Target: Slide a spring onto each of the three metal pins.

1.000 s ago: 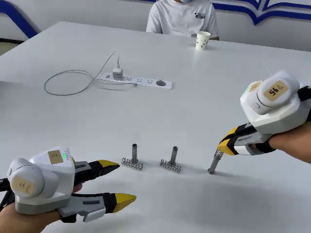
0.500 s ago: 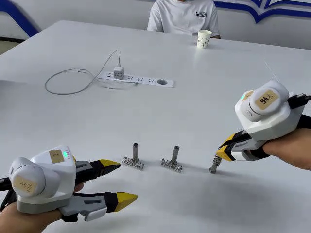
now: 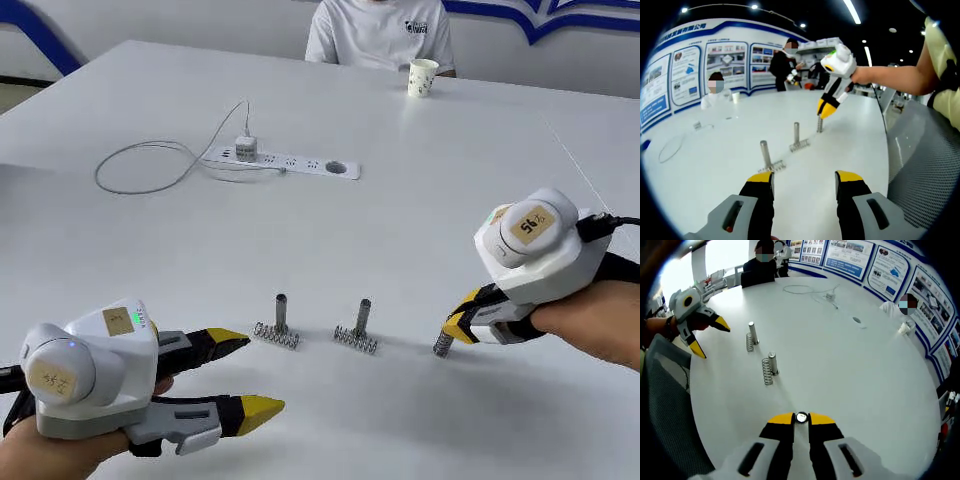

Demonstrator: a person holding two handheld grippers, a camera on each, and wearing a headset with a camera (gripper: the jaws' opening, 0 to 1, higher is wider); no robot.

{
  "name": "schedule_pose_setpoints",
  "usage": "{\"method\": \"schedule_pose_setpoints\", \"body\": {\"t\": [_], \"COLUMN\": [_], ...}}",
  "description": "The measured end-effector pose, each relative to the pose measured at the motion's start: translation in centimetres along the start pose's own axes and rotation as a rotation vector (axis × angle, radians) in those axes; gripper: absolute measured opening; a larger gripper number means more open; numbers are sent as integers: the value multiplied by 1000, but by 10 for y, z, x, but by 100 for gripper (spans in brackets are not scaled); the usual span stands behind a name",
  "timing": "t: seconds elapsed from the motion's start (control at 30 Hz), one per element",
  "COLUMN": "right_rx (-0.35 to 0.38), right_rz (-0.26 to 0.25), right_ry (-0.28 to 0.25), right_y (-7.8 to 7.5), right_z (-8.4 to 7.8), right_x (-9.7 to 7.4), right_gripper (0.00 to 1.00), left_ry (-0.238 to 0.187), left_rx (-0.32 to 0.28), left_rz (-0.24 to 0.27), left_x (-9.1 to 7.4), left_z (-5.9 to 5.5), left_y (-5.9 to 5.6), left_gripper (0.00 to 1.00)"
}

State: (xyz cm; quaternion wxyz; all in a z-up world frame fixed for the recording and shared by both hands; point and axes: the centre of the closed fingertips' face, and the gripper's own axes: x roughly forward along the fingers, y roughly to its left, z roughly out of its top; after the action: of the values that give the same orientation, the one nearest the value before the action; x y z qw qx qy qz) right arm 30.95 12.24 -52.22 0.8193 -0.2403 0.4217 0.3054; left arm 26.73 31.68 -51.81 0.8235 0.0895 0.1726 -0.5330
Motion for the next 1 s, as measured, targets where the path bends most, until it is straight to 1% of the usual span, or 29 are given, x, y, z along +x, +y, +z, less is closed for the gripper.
{"method": "schedule_pose_setpoints", "body": {"t": [0.1, 0.17, 0.33, 0.53, 0.7, 0.8, 1.0], "right_rx": [2, 10, 9, -12, -48, -70, -103], "right_rz": [1, 0, 0, -6, -22, -37, -45], "right_ry": [2, -12, -7, -5, -7, -11, -50], "right_y": [1, 0, 0, 3, 5, 4, 9], "right_z": [-1, 1, 0, -1, 3, 7, 25], "right_x": [3, 4, 3, 2, -2, -7, -16], "right_gripper": [12, 12, 12, 13, 15, 15, 16], "left_ry": [0, 0, -2, -2, -2, -2, -5], "left_rx": [1, 1, 2, 4, 5, 8, 11], "left_rz": [1, 3, 4, 4, 6, 5, 2], "left_x": [0, -1, -1, -1, -2, -2, -1], "left_z": [1, 1, 2, 3, 3, 3, 5], "left_y": [0, 1, 1, 0, 0, -1, -2], "left_gripper": [50, 50, 50, 50, 50, 50, 50]}}
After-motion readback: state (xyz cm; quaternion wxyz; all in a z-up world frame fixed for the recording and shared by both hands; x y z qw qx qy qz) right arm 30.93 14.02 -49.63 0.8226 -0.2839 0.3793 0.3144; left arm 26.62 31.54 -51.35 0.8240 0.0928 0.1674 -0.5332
